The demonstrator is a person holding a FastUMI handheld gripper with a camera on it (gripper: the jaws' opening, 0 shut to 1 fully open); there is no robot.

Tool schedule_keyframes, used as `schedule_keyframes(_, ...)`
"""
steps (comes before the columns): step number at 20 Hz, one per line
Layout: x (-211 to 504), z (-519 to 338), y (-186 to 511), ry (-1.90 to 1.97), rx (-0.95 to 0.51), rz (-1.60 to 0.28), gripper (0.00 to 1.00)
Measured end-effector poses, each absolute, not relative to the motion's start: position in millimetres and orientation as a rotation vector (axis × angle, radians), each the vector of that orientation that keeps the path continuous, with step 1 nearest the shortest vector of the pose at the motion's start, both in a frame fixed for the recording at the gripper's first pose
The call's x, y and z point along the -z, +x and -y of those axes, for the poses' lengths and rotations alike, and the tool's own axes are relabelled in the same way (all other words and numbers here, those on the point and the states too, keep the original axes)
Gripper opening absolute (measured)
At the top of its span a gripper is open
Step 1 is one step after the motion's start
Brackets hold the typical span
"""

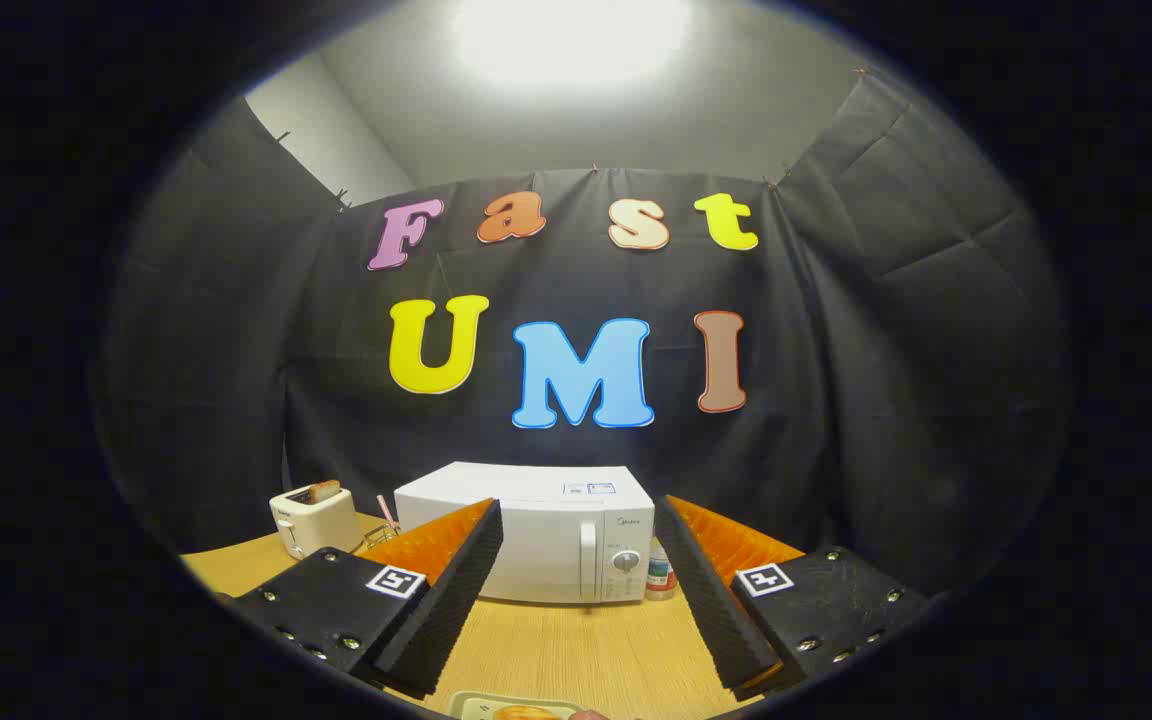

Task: Open the microwave, put the food inside, and close the microwave door.

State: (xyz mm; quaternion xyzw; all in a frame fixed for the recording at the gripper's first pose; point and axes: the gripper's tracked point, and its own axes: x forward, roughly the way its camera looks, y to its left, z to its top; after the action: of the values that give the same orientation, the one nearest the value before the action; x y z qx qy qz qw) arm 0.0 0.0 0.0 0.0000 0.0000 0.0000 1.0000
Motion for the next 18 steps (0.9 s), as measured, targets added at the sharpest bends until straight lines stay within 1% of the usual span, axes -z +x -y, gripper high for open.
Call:
schedule_keyframes(12, -3.9, 5.5, -2.6, 0.004, 0.0, 0.007, 0.97)
schedule_keyframes(18, -1.6, 2.3, 1.5, -0.008, -0.026, 0.006, 0.97)
